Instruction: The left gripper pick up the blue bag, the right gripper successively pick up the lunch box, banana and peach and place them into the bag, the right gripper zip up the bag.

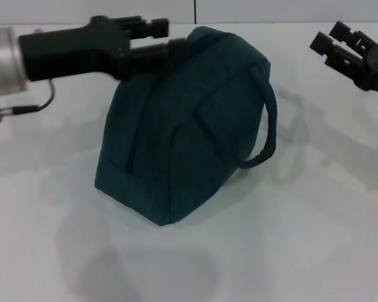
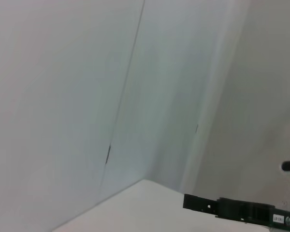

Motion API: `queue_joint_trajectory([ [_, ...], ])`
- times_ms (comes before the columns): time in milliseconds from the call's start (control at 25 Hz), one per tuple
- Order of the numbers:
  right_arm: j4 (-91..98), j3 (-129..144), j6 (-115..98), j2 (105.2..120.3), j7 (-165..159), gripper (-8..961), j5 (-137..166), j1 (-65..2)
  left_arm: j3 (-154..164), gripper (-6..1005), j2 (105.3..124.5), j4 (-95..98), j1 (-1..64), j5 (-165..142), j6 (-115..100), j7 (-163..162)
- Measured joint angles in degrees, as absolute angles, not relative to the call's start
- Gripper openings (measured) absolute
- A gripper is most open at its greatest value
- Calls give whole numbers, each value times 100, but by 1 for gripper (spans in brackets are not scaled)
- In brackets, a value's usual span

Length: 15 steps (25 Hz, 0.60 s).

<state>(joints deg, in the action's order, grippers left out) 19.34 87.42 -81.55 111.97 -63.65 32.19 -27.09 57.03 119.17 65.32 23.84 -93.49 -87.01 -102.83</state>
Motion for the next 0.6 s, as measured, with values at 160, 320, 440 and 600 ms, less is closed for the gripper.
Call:
queue_joint_trajectory([
  [160, 2355, 8738, -8919, 10838, -6385, 767, 4083, -2667, 5703, 603, 11875, 7193, 1952, -9339, -9281, -10204],
  [320, 2901, 8730, -9657, 10570, -6382, 885, 5236, -2544, 5704, 744, 11876, 7769, 1373, -9398, -10073, -9883],
  [440, 3198, 8724, -9828, 10606, -6373, 881, 5995, -2392, 5704, 788, 11917, 7916, 1060, -9438, -10211, -9690],
  [600, 3171, 8719, -9641, 10875, -6290, 877, 6547, -2229, 5673, 804, 11961, 7377, 289, -9440, -10175, -8601],
])
